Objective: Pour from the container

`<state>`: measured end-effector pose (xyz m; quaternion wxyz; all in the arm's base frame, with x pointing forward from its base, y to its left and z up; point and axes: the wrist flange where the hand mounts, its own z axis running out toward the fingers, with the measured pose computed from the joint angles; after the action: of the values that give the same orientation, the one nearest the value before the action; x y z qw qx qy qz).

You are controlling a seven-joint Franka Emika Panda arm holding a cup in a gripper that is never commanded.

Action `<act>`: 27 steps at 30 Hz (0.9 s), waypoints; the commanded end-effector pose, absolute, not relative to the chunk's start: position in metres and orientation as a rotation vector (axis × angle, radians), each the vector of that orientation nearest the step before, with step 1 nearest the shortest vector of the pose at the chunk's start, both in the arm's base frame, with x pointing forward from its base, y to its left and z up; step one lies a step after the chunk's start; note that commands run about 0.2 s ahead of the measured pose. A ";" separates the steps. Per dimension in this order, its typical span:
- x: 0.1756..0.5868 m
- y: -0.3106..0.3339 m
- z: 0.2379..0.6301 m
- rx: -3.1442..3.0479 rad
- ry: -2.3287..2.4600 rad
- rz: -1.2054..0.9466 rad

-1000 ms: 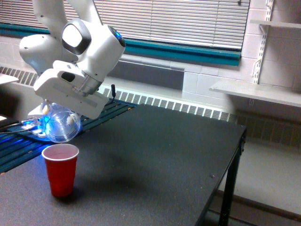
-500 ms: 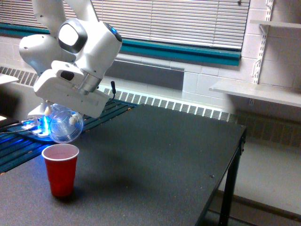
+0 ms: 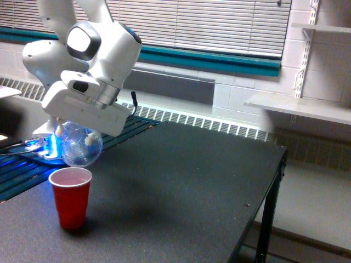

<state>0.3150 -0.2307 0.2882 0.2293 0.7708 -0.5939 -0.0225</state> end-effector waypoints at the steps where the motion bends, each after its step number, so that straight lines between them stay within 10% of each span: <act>1: 0.329 -0.224 0.270 2.178 -1.546 -0.072; 27: 0.524 -0.109 0.225 2.729 -0.765 0.232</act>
<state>0.5045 -0.0919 0.2295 0.1473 0.9298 -0.3312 0.0639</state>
